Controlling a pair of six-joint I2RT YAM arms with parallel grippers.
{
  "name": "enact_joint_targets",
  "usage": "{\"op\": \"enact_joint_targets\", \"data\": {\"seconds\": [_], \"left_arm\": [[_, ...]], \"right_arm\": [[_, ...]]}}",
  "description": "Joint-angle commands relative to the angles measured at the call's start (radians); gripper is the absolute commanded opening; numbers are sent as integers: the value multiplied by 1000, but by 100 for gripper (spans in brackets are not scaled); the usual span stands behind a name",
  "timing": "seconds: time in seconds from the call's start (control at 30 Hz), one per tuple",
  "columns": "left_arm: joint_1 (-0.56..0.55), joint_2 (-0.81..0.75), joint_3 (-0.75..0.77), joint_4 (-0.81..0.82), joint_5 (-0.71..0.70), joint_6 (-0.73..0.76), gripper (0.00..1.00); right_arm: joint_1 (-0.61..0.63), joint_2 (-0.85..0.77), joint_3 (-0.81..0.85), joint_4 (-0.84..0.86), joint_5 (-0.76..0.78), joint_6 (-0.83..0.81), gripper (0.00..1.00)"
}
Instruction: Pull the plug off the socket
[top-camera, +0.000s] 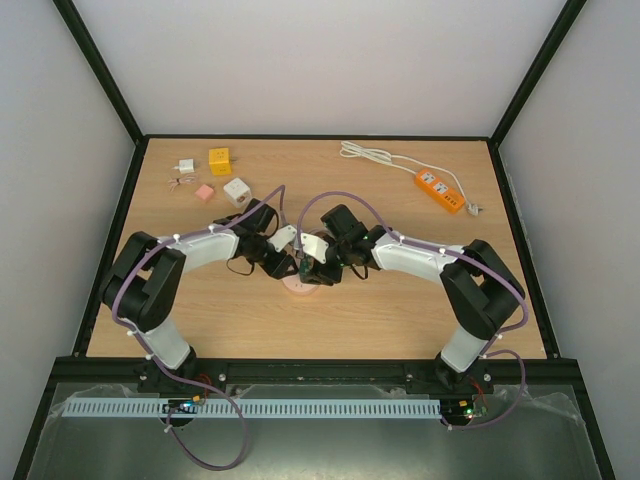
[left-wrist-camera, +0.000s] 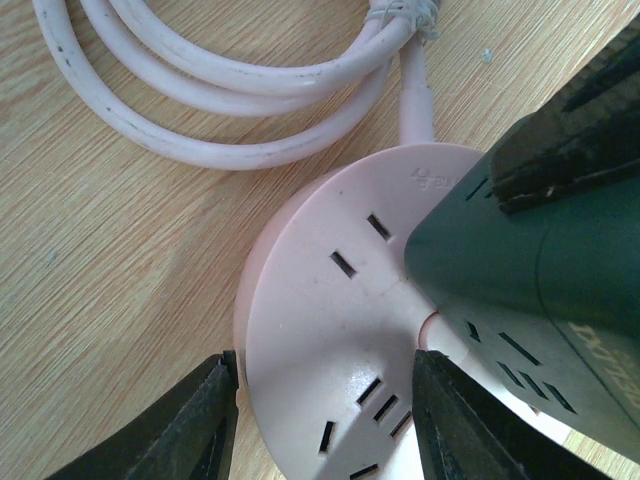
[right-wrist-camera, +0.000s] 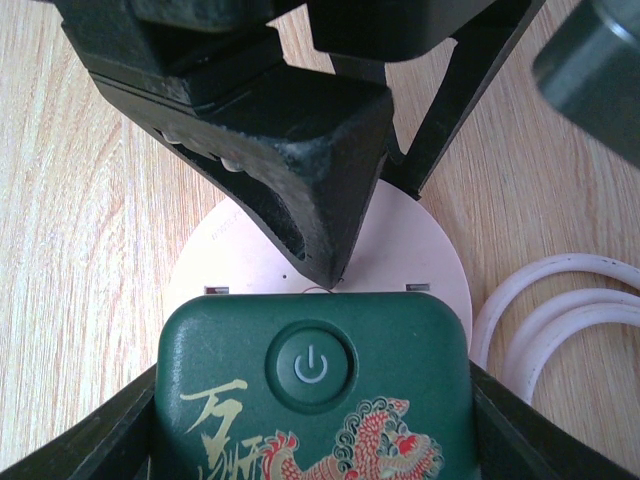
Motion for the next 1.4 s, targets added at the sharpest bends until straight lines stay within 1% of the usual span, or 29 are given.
{"op": "enact_joint_targets", "data": {"seconds": [0.0, 0.1, 0.27, 0.47, 0.6, 0.73, 0.9, 1.13, 1.27, 1.37], "left_arm": [[-13, 87, -58, -82, -249, 15, 50], [-22, 91, -57, -84, -259, 15, 50], [-29, 101, -52, -85, -265, 15, 50], [-31, 110, -50, -84, -273, 15, 50], [-33, 111, -52, -85, -277, 12, 50], [-33, 108, -52, -85, -283, 14, 50], [-34, 109, -53, -83, -288, 14, 49], [-37, 114, -55, -81, -298, 14, 49], [-39, 116, -55, -80, -307, 15, 49], [-40, 115, -48, -84, -297, 11, 48]], "right_arm": [[10, -79, 9, 38, -83, -10, 20], [11, -103, -30, 92, -40, -44, 18], [11, -103, -8, 51, -34, -56, 18], [11, -75, 45, -23, -100, 8, 17], [3, -73, 50, -18, -99, 33, 17], [-24, -59, 72, -28, -140, 77, 16], [-33, -52, 81, -9, -121, 142, 14], [-49, -47, 96, -9, -154, 195, 13], [-59, -34, 93, -10, -146, 207, 13], [-61, -32, 54, 11, -106, 184, 12]]}}
